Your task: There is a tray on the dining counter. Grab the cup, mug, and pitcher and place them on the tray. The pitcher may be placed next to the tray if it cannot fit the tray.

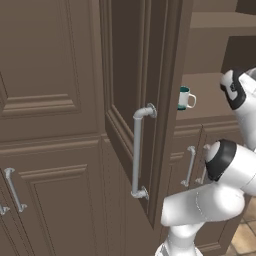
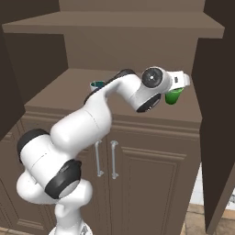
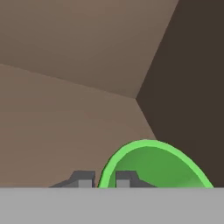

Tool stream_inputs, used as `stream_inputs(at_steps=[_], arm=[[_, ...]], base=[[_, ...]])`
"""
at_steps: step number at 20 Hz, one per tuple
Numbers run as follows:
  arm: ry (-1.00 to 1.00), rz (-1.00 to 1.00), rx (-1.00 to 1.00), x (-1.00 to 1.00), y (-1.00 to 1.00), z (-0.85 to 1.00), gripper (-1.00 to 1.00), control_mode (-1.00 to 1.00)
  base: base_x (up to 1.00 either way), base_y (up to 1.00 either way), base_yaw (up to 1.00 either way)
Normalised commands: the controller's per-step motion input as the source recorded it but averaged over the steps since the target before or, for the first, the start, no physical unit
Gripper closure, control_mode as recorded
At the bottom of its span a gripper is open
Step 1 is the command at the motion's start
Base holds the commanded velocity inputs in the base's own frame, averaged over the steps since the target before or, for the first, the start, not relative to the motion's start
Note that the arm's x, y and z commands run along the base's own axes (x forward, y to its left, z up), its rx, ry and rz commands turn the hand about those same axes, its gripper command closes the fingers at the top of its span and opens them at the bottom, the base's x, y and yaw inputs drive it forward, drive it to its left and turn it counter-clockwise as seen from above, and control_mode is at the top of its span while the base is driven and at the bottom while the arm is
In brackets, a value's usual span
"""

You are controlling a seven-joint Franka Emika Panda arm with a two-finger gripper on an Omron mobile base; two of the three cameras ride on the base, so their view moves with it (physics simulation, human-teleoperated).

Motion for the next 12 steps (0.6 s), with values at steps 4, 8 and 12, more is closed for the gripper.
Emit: stream_inputs(at_steps=[4, 8, 12], arm=[[-0.04, 0.01, -0.05, -0.52, 0.08, 0.13, 1.0, -1.0], [0.21, 0.0, -0.04, -0.19, 0.54, 0.86, 1.0, -1.0], [0.48, 0.04, 0.0, -0.06, 0.56, 0.98, 1.0, -1.0]], base=[[0.0, 0.0, 0.0], [0.0, 0.0, 0.0], [0.0, 0.0, 0.0]])
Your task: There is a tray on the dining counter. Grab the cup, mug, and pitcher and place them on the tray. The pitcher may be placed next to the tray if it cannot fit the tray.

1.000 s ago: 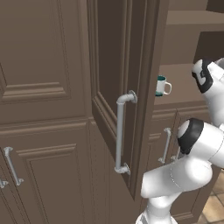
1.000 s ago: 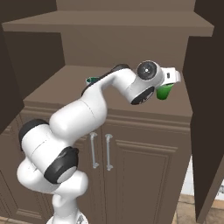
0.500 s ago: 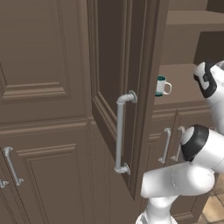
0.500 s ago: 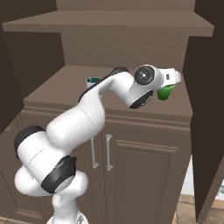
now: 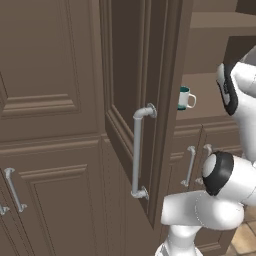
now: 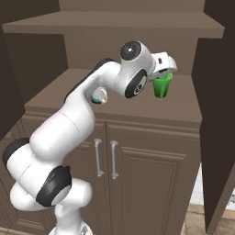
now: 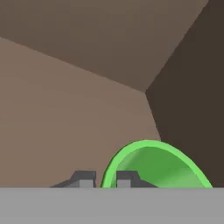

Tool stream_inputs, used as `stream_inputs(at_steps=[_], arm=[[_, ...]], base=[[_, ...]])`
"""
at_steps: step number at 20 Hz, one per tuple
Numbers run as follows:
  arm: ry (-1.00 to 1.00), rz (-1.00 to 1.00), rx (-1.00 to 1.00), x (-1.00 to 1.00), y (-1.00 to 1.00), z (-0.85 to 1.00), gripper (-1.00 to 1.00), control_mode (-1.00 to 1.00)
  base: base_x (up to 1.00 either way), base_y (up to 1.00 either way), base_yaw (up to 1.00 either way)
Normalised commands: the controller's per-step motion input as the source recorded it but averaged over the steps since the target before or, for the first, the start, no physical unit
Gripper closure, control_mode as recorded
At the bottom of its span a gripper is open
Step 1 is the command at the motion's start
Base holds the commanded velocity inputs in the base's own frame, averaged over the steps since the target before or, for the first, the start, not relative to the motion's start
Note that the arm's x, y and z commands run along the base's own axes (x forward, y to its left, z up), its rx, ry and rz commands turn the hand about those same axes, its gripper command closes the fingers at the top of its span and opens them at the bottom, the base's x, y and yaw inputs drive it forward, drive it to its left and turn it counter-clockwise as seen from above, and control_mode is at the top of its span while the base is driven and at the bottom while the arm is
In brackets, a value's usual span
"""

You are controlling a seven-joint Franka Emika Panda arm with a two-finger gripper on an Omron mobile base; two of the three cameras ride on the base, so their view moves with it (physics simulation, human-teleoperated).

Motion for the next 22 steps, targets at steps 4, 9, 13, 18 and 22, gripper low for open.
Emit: stream_inputs(at_steps=[4, 9, 13, 18, 22], arm=[[0.6, 0.04, 0.0, -0.53, 0.25, 0.4, 1.0, -1.0], [0.13, 0.05, 0.0, -1.0, 0.0, -0.31, 1.0, -1.0], [-0.11, 0.06, -0.02, -1.0, 0.0, -0.41, 1.0, -1.0], [0.0, 0.11, 0.0, -0.91, 0.04, -0.25, 1.0, -1.0], [0.01, 0.2, 0.0, -0.52, 0.32, -0.2, 1.0, -1.0]], base=[[0.0, 0.0, 0.0], [0.0, 0.0, 0.0], [0.0, 0.0, 0.0], [0.0, 0.0, 0.0], [0.0, 0.0, 0.0]])
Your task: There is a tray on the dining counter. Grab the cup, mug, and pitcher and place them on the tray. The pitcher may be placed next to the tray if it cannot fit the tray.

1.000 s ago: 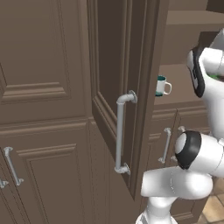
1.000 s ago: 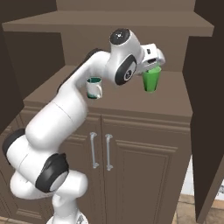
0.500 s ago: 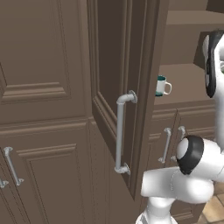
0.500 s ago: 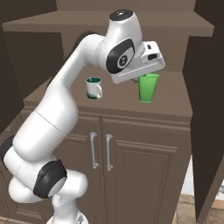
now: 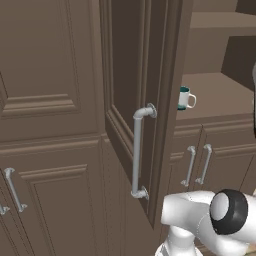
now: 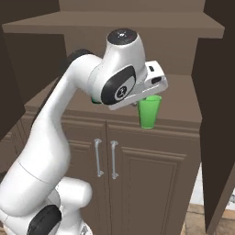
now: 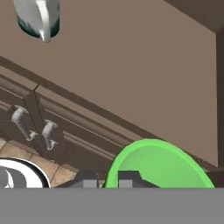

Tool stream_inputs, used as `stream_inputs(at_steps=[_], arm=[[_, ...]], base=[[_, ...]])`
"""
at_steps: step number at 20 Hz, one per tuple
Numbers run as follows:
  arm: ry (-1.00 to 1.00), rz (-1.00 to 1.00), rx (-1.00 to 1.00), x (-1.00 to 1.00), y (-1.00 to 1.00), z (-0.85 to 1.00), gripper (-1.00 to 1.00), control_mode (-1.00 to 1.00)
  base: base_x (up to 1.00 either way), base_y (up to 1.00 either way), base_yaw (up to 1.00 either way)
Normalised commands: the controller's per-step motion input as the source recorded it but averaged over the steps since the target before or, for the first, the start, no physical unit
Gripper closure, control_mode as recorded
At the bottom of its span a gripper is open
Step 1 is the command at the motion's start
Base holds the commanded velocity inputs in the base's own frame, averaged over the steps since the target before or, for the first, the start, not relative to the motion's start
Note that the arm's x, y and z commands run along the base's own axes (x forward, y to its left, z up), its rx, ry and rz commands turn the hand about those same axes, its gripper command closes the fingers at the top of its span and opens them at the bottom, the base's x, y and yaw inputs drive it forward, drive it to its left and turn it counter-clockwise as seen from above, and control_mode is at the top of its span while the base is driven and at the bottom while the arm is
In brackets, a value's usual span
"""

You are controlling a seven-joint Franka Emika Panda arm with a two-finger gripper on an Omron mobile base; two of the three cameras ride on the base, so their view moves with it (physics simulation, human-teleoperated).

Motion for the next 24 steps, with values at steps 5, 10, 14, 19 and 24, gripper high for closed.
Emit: stream_inputs(at_steps=[5, 10, 14, 19, 24], arm=[[0.01, 0.22, 0.0, -0.56, 0.31, -0.3, 1.0, -1.0], [0.09, 0.16, 0.0, -0.65, 0.43, -0.02, 1.0, -1.0], [0.02, 0.12, 0.0, -0.61, 0.38, 0.06, 1.0, -1.0], [0.02, 0.12, 0.0, -0.46, 0.41, 0.31, 1.0, -1.0], [-0.1, 0.15, 0.0, -0.16, 0.28, 0.32, 1.0, -1.0]], base=[[0.0, 0.0, 0.0], [0.0, 0.0, 0.0], [0.0, 0.0, 0.0], [0.0, 0.0, 0.0], [0.0, 0.0, 0.0]])
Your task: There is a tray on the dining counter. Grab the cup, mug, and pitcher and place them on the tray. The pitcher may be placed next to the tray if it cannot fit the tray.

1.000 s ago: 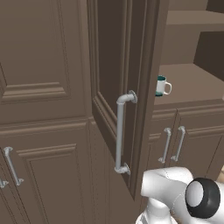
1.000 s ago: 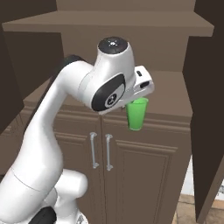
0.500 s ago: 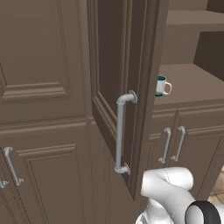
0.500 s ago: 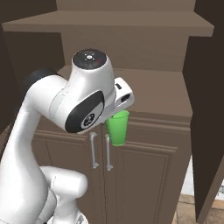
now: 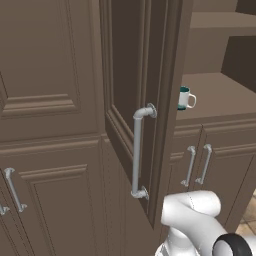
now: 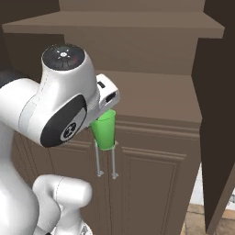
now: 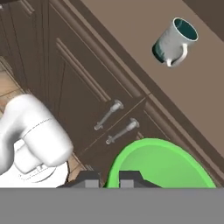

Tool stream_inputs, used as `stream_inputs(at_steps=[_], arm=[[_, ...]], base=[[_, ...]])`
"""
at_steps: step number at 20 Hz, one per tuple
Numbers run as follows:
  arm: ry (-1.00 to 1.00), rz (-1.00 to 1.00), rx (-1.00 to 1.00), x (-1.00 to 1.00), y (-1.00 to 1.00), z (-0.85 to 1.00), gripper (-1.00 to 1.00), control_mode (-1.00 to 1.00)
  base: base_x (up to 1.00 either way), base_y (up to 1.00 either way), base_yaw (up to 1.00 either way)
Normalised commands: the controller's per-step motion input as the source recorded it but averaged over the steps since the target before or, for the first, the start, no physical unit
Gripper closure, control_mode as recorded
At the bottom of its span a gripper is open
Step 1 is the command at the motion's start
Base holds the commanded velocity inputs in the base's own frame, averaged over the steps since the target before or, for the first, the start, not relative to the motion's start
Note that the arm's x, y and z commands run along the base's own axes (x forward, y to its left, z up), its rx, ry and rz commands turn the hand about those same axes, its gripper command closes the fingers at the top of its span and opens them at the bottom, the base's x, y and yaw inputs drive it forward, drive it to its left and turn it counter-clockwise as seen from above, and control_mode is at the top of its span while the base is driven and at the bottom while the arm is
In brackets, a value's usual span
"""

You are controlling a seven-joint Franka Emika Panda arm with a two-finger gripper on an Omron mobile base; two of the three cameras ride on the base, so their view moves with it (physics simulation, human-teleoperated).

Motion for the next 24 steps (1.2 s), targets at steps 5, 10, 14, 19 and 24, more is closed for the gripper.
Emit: stream_inputs(at_steps=[5, 10, 14, 19, 24], arm=[[-0.06, 0.16, 0.0, -0.08, 0.24, 0.13, 1.0, -1.0], [0.0, 0.0, 0.0, 0.0, 0.0, 0.0, 1.0, 1.0], [0.0, 0.0, 0.0, 0.0, 0.0, 0.0, 1.0, 1.0], [0.0, 0.0, 0.0, 0.0, 0.0, 0.0, 1.0, 1.0], [0.0, 0.0, 0.0, 0.0, 0.0, 0.0, 1.0, 1.0]], base=[[0.0, 0.0, 0.0], [-0.51, 0.55, 0.14], [-0.93, 0.6, 0.12], [-1.0, 0.27, 0.05], [-1.0, -0.24, 0.0]])
